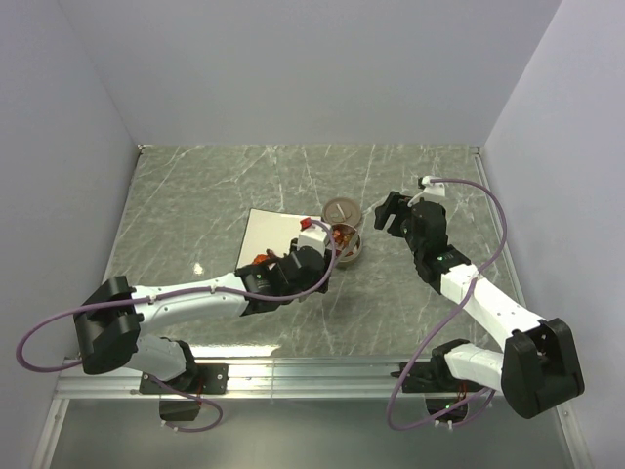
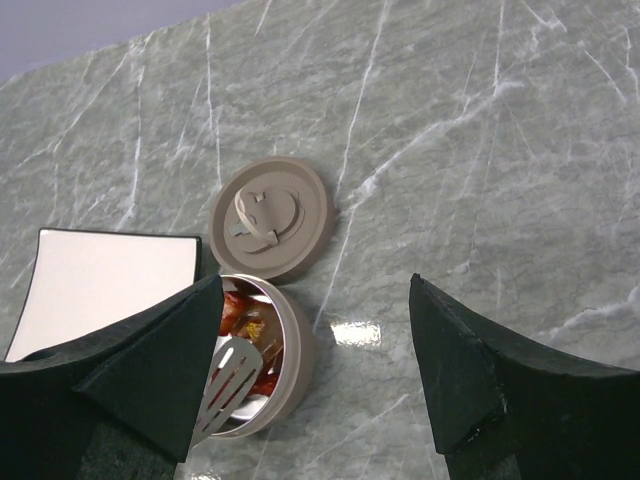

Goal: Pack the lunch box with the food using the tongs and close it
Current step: Place the food into the lunch box, then pick up the food using the clamp

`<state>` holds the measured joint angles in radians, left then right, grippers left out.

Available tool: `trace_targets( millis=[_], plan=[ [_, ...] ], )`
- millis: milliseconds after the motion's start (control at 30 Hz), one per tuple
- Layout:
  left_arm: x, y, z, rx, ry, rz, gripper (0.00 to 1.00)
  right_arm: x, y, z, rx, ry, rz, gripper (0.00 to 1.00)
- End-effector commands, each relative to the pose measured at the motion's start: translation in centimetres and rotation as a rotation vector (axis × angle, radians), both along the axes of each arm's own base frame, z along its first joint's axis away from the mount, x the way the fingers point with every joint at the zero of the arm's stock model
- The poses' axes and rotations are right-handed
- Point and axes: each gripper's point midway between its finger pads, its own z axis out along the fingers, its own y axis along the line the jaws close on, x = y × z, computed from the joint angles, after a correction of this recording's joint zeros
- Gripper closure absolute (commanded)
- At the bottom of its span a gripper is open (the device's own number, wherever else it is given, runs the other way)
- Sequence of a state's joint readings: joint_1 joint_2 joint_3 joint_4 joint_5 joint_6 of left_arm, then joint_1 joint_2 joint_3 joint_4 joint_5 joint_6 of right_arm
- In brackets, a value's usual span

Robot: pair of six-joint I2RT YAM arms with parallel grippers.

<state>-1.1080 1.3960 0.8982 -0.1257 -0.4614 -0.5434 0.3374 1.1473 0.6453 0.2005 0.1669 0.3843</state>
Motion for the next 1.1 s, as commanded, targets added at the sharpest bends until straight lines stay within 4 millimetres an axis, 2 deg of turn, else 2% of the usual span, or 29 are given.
trace_targets(
  millis=[0, 233, 500, 700, 833, 933, 1067],
  plan=[
    [0.0, 0.3, 1.5, -0.044, -0.028, 0.035, 0.44, 0.4, -0.2, 1.7, 0.015, -0.051, -0.009, 0.18],
    [0.0, 2.0, 1.9, -0.040, -0.045, 0.092, 0.47, 0.4, -0.3, 1.8, 0.015, -0.052, -0.012, 0.18],
    [-1.5, 6.9, 2.4, -0.066, -0.054, 0.221, 0.49, 0.5, -0.1, 1.8, 0.017, -0.050, -0.005, 0.18],
    [-2.6, 11.4, 0.3, -0.031, -0.009, 0.367, 0.50, 0.6, 0.1, 1.8, 0.019, -0.051, 0.004, 0.18],
    [-3.6, 13.7, -1.0, -0.006, 0.027, 0.463, 0.50, 0.7, 0.2, 1.6, 0.018, -0.043, 0.009, 0.18],
    [-4.4, 14.2, -1.1, -0.005, 0.037, 0.471, 0.50, 0.8, 0.3, 1.4, 0.018, -0.037, 0.011, 0.18],
    [-5.0, 14.0, -1.0, -0.016, 0.054, 0.448, 0.50, 0.8, 0.4, 1.5, 0.018, -0.038, 0.013, 0.18]
  ],
)
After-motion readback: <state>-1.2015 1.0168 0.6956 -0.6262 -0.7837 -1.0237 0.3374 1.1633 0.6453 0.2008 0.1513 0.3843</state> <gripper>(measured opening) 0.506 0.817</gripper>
